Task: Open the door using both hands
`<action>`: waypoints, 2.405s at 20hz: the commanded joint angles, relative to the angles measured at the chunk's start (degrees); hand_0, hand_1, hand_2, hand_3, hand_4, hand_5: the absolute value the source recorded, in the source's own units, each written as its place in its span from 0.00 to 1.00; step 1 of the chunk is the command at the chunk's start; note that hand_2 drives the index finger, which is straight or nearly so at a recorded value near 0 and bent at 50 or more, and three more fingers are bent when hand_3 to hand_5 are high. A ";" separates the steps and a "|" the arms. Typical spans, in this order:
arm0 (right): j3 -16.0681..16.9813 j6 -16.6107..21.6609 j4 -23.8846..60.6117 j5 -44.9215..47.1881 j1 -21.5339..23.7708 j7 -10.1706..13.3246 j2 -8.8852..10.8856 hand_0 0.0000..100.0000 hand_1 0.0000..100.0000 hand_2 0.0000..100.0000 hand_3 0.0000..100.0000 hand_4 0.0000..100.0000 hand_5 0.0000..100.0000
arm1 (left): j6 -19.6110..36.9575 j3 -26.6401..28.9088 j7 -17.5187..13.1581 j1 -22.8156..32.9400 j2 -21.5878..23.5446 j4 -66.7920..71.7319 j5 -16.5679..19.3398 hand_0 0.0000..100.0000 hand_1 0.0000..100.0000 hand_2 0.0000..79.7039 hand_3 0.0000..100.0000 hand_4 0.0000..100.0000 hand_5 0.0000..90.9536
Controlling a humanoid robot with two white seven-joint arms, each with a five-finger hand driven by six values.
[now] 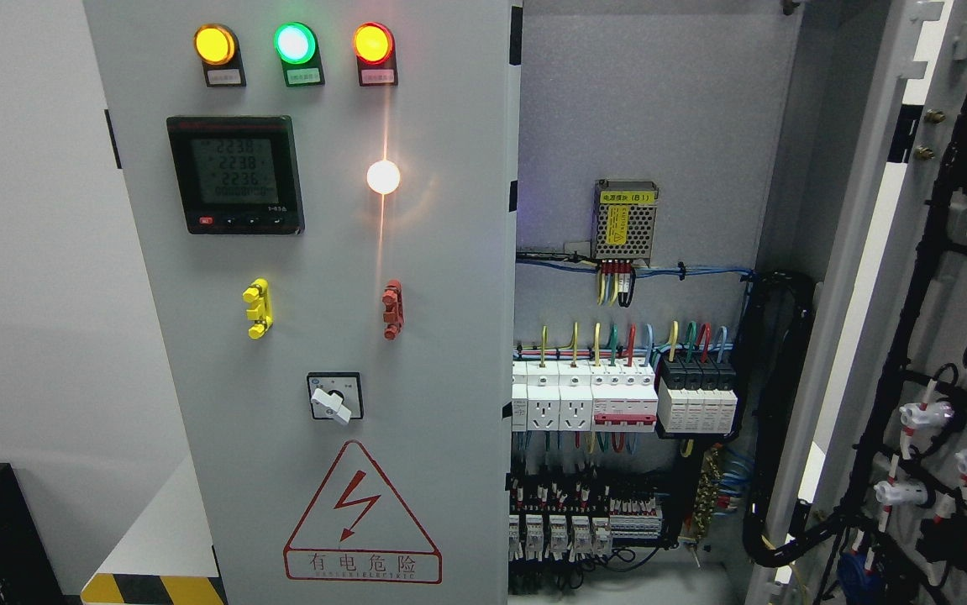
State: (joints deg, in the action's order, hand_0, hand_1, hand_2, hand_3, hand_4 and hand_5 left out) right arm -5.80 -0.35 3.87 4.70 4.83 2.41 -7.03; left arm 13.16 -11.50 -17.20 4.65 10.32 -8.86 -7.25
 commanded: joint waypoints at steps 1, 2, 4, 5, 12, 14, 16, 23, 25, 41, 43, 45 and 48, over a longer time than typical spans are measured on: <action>0.00 0.09 0.00 0.05 0.00 -0.04 0.00 0.00 0.00 0.00 0.00 0.00 0.00 | -0.07 17.72 1.65 0.18 -5.30 9.30 9.70 0.00 0.00 0.00 0.00 0.00 0.00; 0.00 0.00 0.00 0.05 0.00 -0.04 0.00 0.00 0.00 0.00 0.00 0.00 0.00 | -0.07 19.04 1.65 0.27 -5.83 9.22 10.67 0.00 0.00 0.00 0.00 0.00 0.00; 0.00 0.00 0.00 0.05 0.00 -0.04 0.00 0.00 0.00 0.00 0.00 0.00 0.00 | -0.07 20.28 1.65 0.36 -6.10 9.30 10.94 0.00 0.00 0.00 0.00 0.00 0.00; 0.00 0.00 0.00 0.05 0.00 -0.04 0.00 0.00 0.00 0.00 0.00 0.00 0.00 | -0.07 21.07 1.65 0.36 -6.36 9.13 11.03 0.00 0.00 0.00 0.00 0.00 0.00; 0.00 0.00 0.00 0.05 0.00 -0.04 0.00 0.00 0.00 0.00 0.00 0.00 0.00 | -0.07 21.95 1.73 0.71 -6.54 8.16 11.29 0.00 0.00 0.00 0.00 0.00 0.00; 0.00 0.09 0.00 0.05 0.00 -0.04 0.00 0.00 0.00 0.00 0.00 0.00 0.00 | -0.15 22.39 1.73 0.71 -6.54 6.85 11.38 0.00 0.00 0.00 0.00 0.00 0.00; 0.00 0.09 0.00 0.05 0.00 -0.04 0.00 0.00 0.00 0.00 0.00 0.00 0.00 | -0.24 22.48 1.65 0.71 -6.54 6.93 11.29 0.00 0.00 0.00 0.00 0.00 0.00; 0.18 0.09 1.74 0.23 0.00 -0.04 0.09 0.00 0.00 0.00 0.00 0.00 0.00 | 0.02 21.95 1.21 0.71 -6.36 6.93 11.20 0.00 0.00 0.00 0.00 0.00 0.00; 0.09 0.09 8.23 0.14 1.40 -0.04 0.26 0.00 0.00 0.00 0.00 0.00 0.00 | -0.07 22.04 1.56 0.54 -6.19 6.93 11.12 0.00 0.00 0.00 0.00 0.00 0.00; -6.75 1.75 82.31 0.31 28.63 0.05 12.64 0.00 0.00 0.00 0.00 0.00 0.00 | 0.20 22.04 1.21 -0.08 -6.45 6.84 10.68 0.00 0.00 0.00 0.00 0.00 0.00; -8.35 3.60 90.14 0.31 31.28 0.14 15.02 0.00 0.00 0.00 0.00 0.00 0.00 | 0.11 22.04 1.21 -0.08 -6.54 6.93 10.68 0.00 0.00 0.00 0.00 0.00 0.00; -8.35 4.48 94.46 0.31 31.82 0.14 15.82 0.00 0.00 0.00 0.00 0.00 0.00 | 0.02 22.04 1.21 -0.08 -6.80 6.93 10.68 0.00 0.00 0.00 0.00 0.00 0.00; -7.91 4.48 99.74 0.31 31.82 0.14 16.17 0.00 0.00 0.00 0.00 0.00 0.00 | -0.24 21.96 1.65 0.01 -7.50 7.02 10.76 0.00 0.00 0.00 0.00 0.00 0.00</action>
State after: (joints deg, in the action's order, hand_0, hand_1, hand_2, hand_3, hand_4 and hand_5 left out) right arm -10.51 3.60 69.29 5.00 32.90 2.47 3.17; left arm 13.62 10.24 -16.11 4.64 3.75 -0.70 3.46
